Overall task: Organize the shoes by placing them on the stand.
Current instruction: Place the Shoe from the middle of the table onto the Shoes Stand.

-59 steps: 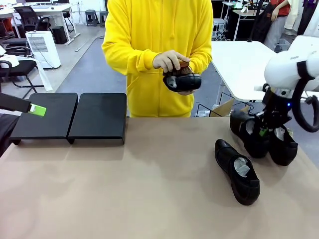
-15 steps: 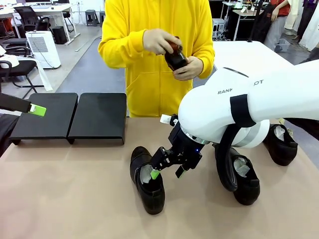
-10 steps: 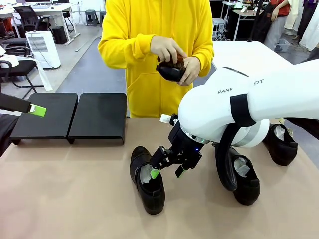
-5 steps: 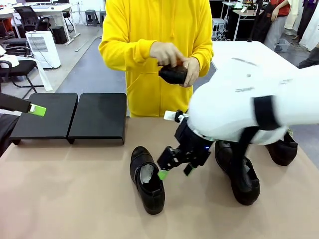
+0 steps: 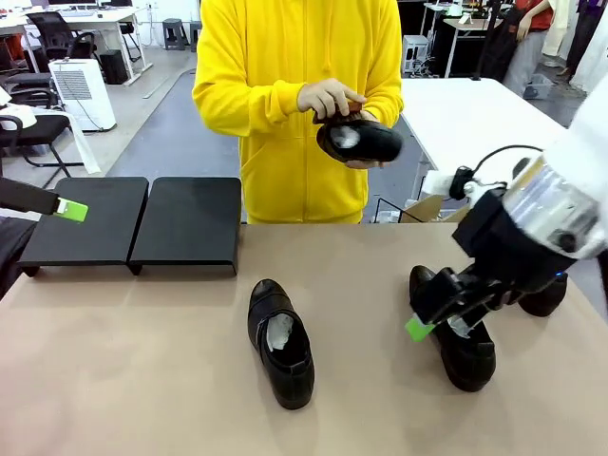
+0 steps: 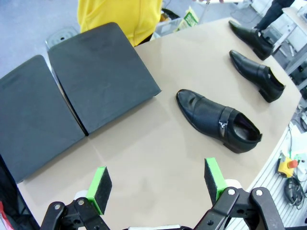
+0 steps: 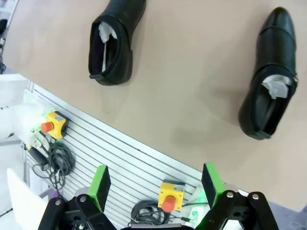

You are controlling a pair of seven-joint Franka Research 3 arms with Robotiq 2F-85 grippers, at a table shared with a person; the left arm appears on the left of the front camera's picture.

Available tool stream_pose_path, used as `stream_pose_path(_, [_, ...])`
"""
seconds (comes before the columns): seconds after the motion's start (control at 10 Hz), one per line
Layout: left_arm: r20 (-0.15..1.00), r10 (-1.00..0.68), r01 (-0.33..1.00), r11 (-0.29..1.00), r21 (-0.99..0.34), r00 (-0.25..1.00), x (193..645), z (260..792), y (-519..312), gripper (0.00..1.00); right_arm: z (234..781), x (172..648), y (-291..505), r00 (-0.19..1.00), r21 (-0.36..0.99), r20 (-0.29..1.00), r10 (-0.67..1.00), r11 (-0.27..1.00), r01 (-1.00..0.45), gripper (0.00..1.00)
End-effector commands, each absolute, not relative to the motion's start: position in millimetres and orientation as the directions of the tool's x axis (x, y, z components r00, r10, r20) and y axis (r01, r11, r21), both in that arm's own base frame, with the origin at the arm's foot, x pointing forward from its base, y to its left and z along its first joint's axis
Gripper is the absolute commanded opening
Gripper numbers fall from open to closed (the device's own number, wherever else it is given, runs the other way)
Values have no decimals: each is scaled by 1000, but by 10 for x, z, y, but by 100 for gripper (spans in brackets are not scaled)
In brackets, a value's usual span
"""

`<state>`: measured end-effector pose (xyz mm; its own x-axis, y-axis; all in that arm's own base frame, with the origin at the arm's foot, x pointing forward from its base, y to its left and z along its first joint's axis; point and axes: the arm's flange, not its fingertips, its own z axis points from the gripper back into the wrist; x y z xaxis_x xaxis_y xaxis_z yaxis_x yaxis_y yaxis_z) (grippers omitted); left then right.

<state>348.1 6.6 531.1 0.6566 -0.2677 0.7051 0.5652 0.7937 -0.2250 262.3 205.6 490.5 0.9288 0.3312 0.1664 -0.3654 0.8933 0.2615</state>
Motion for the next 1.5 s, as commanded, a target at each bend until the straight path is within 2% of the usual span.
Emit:
stream_pose_path(0.0, [712, -269, 576, 784, -229, 649, 3472, 5295, 75, 100, 4725, 2850, 2331, 922, 266, 142, 360, 883, -386, 100])
stream_pose_path(0.1, [712, -269, 576, 784, -229, 649, 3472, 5295, 75, 100, 4905, 2623, 2056, 929, 262, 166, 331, 893, -365, 100])
stream_pose_path(0.2, [712, -269, 576, 784, -229, 649, 3472, 5295, 75, 100, 4867, 2718, 2061, 911, 179, 143, 386, 896, -408, 100])
stream_pose_path(0.3, [712, -269, 576, 784, -229, 649, 3472, 5295, 75, 100, 5069, 2704, 1763, 906, 112, 173, 385, 907, -407, 100])
stream_pose_path(0.5, [712, -269, 576, 784, -229, 649, 3472, 5295, 75, 100, 5518, 2543, 957, 931, 59, 255, 262, 957, -286, 100])
stream_pose_path(0.8, [689, -277, 577, 778, -249, 670, 3464, 5231, -183, 100, 5675, 2435, 353, 942, 146, 329, 61, 983, -115, 100])
stream_pose_path(0.9, [646, -296, 567, 782, -259, 704, 3452, 5128, -543, 100, 5648, 2435, 229, 940, 205, 335, -59, 979, -12, 100])
stream_pose_path(1.0, [575, -292, 519, 808, -278, 764, 3480, 5008, -863, 100, 5600, 2457, 187, 943, 251, 315, -108, 968, 27, 100])
stream_pose_path(1.1, [466, -264, 443, 833, -331, 844, 3503, 4885, -1172, 100, 5761, 2392, 207, 945, 159, 326, 34, 983, -90, 100])
stream_pose_path(1.2, [376, -260, 405, 830, -384, 890, 3509, 4730, -1463, 100, 5761, 2392, 207, 945, 159, 326, 34, 983, -90, 100])
stream_pose_path(1.4, [323, -212, 344, 832, -435, 922, 3376, 4572, -1769, 100, 5761, 2392, 207, 945, 159, 326, 34, 983, -90, 100])
